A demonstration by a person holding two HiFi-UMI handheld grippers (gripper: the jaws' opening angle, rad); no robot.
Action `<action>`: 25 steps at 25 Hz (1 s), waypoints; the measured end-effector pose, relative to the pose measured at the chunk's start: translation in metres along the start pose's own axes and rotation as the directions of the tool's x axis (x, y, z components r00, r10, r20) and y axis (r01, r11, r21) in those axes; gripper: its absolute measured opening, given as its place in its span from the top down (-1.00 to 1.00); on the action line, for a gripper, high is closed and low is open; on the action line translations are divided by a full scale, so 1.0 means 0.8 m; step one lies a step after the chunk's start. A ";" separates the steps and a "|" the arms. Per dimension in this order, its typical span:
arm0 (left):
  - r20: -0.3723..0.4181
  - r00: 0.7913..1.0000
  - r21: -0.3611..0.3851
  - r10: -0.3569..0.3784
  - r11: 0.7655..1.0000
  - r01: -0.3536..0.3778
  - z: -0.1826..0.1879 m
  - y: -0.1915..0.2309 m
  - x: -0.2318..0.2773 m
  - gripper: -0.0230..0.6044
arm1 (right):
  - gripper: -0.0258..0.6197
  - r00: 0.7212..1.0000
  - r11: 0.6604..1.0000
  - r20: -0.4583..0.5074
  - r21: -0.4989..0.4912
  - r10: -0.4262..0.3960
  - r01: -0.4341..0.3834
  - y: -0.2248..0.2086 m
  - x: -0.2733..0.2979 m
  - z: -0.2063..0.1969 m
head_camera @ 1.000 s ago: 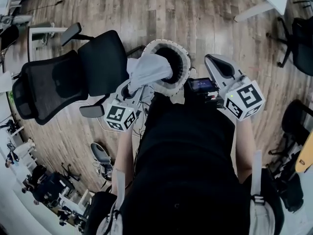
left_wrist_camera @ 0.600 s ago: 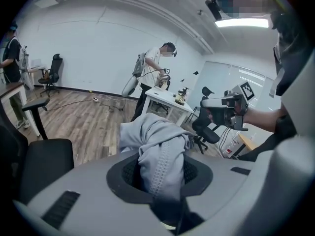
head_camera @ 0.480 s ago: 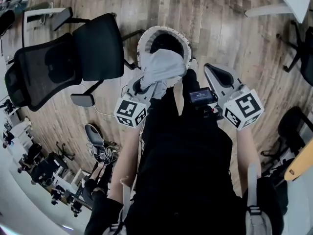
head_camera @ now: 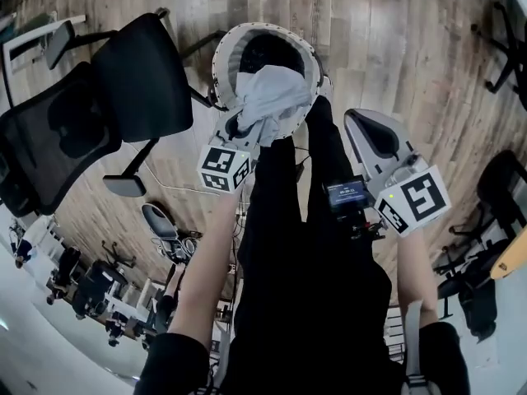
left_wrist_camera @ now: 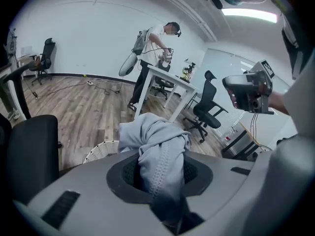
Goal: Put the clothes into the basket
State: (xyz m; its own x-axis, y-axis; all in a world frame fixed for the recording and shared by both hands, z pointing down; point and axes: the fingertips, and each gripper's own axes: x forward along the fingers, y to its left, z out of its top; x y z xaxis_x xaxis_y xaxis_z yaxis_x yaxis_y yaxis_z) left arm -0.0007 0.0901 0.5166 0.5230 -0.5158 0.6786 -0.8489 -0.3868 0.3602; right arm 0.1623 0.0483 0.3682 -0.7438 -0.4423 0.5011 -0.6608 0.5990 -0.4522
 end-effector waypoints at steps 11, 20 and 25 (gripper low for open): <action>-0.118 0.992 0.023 -0.039 0.999 0.042 -0.111 0.057 0.126 0.56 | 0.87 0.998 0.998 -0.066 0.060 -0.010 0.014 -0.022 0.051 -0.092; -0.189 0.980 0.032 -0.056 0.998 0.063 -0.173 0.091 0.222 0.56 | 0.87 0.994 0.999 -0.105 0.045 -0.023 0.028 -0.058 0.092 -0.114; -0.204 0.978 0.014 -0.049 0.998 0.053 -0.187 0.110 0.269 0.56 | 0.87 0.993 0.996 -0.119 0.083 -0.020 0.030 -0.075 0.115 -0.134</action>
State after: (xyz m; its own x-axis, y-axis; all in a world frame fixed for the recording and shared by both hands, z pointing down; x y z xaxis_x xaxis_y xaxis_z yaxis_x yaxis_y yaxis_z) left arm 0.0255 0.0592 0.7903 0.5374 -0.3297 0.7762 -0.8188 -0.4244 0.3865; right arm 0.1447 0.0433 0.5205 -0.7133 -0.3712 0.5945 -0.6887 0.5282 -0.4967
